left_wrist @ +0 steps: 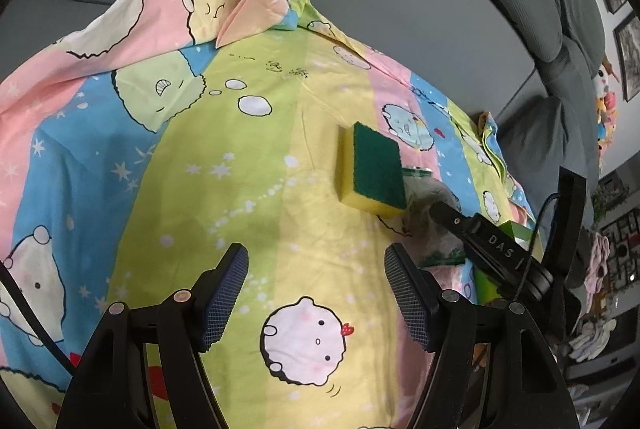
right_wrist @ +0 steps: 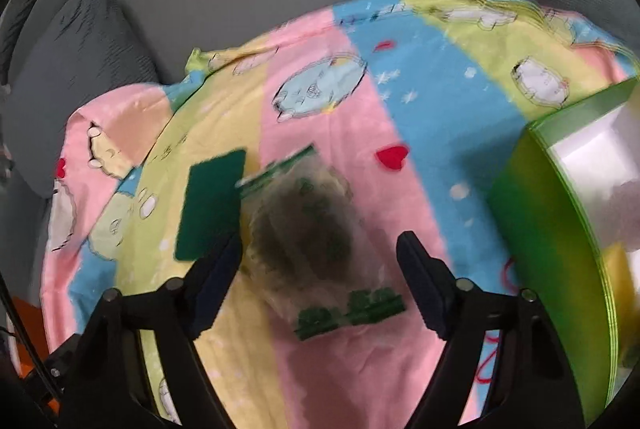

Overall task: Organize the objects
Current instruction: 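Move the right gripper back to the clear green-printed bag on the bed, then close the right gripper on the clear green-printed bag and lift it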

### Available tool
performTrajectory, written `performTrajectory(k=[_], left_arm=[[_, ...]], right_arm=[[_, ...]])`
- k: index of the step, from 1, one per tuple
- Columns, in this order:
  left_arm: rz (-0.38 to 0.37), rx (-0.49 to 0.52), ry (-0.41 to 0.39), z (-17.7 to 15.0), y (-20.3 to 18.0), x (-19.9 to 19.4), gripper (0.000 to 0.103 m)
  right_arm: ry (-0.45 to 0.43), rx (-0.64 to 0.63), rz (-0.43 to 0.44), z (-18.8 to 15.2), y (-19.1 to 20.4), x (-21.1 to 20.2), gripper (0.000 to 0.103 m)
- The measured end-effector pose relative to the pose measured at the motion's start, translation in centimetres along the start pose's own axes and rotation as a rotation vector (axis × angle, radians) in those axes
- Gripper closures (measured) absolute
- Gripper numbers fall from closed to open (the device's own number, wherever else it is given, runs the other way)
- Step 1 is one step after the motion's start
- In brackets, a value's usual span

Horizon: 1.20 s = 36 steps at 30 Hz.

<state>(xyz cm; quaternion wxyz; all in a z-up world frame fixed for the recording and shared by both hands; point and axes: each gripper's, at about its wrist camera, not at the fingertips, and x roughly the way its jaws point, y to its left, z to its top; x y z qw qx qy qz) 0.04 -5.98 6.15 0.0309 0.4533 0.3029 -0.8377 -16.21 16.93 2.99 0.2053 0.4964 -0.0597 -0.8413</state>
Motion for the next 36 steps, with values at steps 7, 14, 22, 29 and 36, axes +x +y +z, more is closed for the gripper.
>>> performTrajectory(k=[7,14,22,29,36], left_arm=[[-0.003,-0.002,0.006,0.0,0.2,0.1,0.032],[0.005,-0.006,0.018,-0.2,0.0,0.3,0.032],[0.016,-0.017,0.025,-0.4,-0.1,0.3,0.032],[-0.008,0.007,0.064,-0.5,-0.7,0.8,0.032],[-0.067,0.057,0.198,-2.1,-2.9,2.8,0.032]], right_arm=[[0.019,-0.016,0.005,-0.4,0.9,1.4,0.033],[0.059,-0.061,-0.028,-1.4,1.5,1.2,0.048],[0.252,-0.097,0.067,-5.6,2.6,-1.8,0.046],[0.168,-0.104,0.152,-5.0,2.6,-5.6,0.023],[0.046,0.004,0.124,-3.7,0.2,-6.5,0.049]])
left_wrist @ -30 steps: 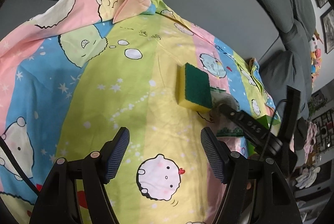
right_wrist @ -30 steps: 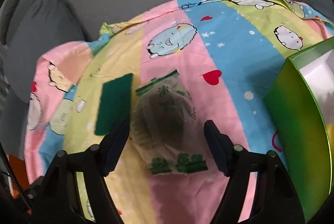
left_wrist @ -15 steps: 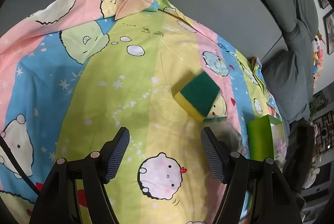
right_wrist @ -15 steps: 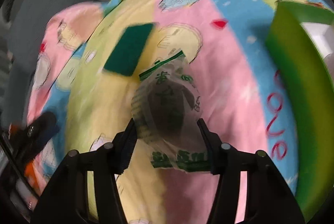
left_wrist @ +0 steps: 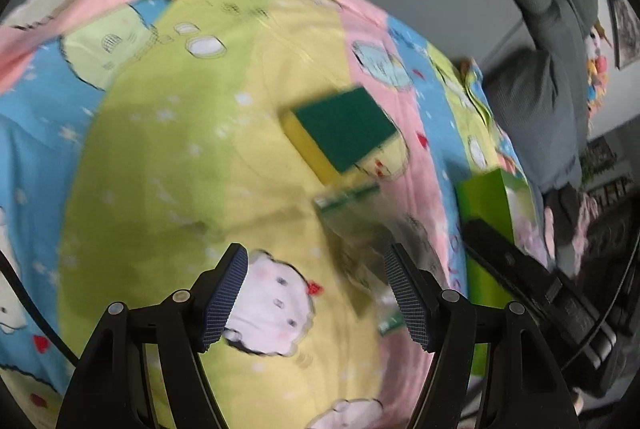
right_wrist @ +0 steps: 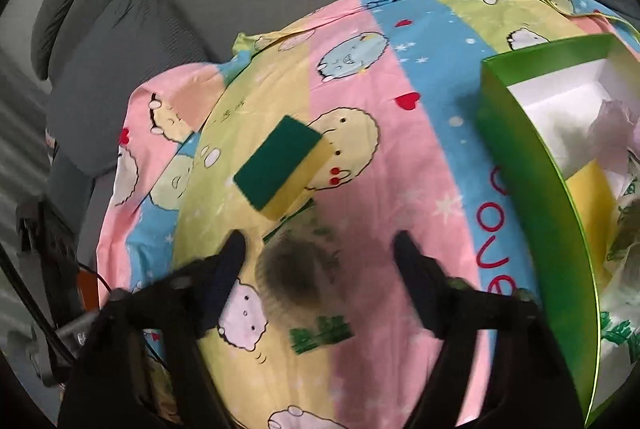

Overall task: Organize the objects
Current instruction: 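Close the right gripper on the clear green-printed bag and lift it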

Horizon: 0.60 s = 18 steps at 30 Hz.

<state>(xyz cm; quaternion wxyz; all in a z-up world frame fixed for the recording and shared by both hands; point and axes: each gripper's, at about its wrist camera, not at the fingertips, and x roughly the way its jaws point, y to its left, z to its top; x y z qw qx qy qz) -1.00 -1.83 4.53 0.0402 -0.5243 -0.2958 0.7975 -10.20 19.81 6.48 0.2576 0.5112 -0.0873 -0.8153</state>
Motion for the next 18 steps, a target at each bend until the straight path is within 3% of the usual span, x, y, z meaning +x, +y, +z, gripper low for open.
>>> performTrajectory(k=[2,6,9,18], left_arm=[[-0.025,0.021,0.028,-0.4,-0.9,0.6,0.032],[-0.014,0.060,0.071,-0.9,-2.4,1.8,0.032],[-0.005,0.083,0.108,-1.2,-3.3,2.8,0.032],[0.016,0.132,0.164,-2.1,-4.8,4.8,0.032]], right_arm=[[0.014,0.022,0.030,0.2,-0.3,0.5,0.061],[0.036,0.057,0.083,0.1,-0.6,0.6,0.059],[0.069,0.074,0.129,0.0,-0.6,1.2,0.052],[0.146,0.054,0.136,-0.5,-0.2,2.7,0.050]])
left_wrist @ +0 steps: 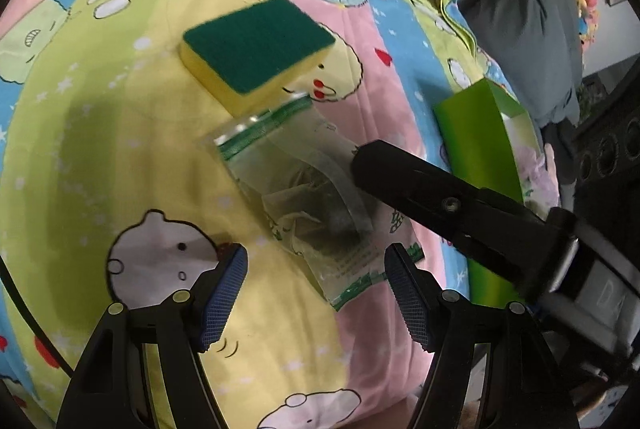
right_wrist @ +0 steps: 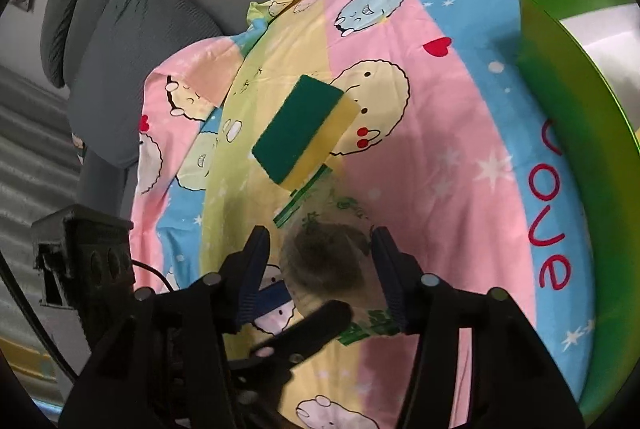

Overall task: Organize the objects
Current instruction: 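Close the right gripper on the clear green-printed bag and lift it, then carry the bag over the white box and lower it inside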

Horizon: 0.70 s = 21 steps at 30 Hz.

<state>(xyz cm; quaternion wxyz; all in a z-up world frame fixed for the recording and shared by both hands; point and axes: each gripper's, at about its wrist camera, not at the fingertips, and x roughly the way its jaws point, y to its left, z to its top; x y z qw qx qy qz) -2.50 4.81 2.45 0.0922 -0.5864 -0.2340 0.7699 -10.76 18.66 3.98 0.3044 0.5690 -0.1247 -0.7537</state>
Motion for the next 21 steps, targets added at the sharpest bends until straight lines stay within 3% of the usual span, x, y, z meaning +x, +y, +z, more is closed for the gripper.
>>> performTrajectory(k=[5,8,11,16,21], left_arm=[[0.041,0.027,0.018,-0.3,-0.6,1.1,0.032],[0.026,0.039,0.011,-0.4,-0.9,1.3,0.032],[0.017,0.054,-0.001,-0.5,-1.3,1.4,0.040],[0.038,0.071,-0.041,-0.5,-2.1,1.0,0.045],[0.028,0.091,-0.104,-0.6,-3.4,0.4,0.046]], right_arm=[[0.033,-0.004,-0.032,-0.1,-0.4,1.0,0.050],[0.035,-0.004,-0.019,-0.1,-0.5,1.0,0.050],[0.036,-0.004,-0.012,-0.1,-0.7,1.0,0.050],[0.038,-0.001,0.008,-0.2,-0.7,0.9,0.049],[-0.018,-0.025,0.004,-0.3,-0.4,-0.4,0.049]])
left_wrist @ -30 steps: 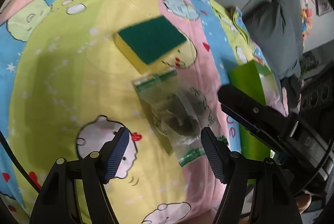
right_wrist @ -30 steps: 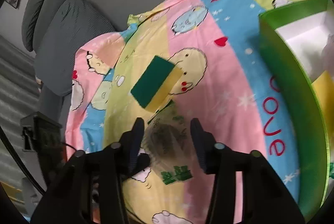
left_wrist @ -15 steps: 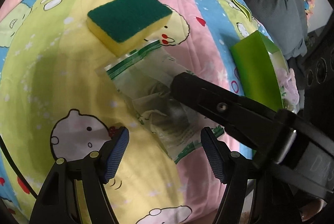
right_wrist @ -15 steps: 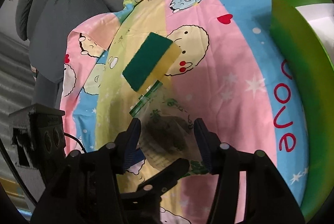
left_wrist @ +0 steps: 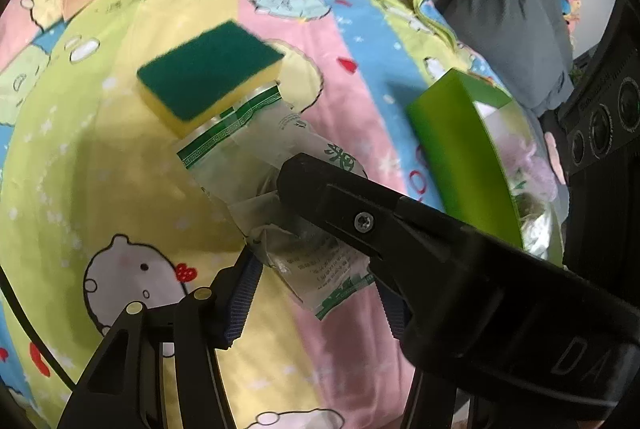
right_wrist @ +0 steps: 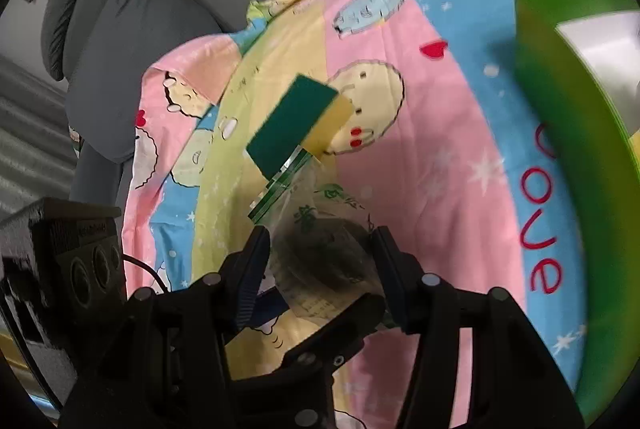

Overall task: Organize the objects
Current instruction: 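Carry the bag over the white box and lower it inside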

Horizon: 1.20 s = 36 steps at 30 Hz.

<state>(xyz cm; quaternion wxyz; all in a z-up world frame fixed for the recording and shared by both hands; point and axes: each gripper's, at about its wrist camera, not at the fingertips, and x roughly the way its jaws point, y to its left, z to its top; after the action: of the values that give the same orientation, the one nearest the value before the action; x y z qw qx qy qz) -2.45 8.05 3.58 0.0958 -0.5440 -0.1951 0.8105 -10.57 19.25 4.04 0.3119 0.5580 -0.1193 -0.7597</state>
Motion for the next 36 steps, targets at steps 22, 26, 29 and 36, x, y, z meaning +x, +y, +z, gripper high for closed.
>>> performTrajectory(k=[22,26,29,36], left_arm=[[-0.017,0.237,-0.227,0.5,-8.1,-3.2,0.046],[-0.041,0.295,-0.237,1.1,-10.3,-3.1,0.046],[-0.056,0.345,-0.220,1.4,-12.2,-2.4,0.046],[-0.082,0.440,-0.221,2.1,-16.1,-1.2,0.046]], right_arm=[[-0.286,0.025,0.074,0.4,-1.9,-8.9,0.049],[-0.353,0.064,0.079,0.5,-3.3,-10.8,0.048],[-0.393,0.109,0.084,0.4,-4.8,-12.1,0.048],[-0.506,0.218,0.057,0.0,-7.9,-14.5,0.048]])
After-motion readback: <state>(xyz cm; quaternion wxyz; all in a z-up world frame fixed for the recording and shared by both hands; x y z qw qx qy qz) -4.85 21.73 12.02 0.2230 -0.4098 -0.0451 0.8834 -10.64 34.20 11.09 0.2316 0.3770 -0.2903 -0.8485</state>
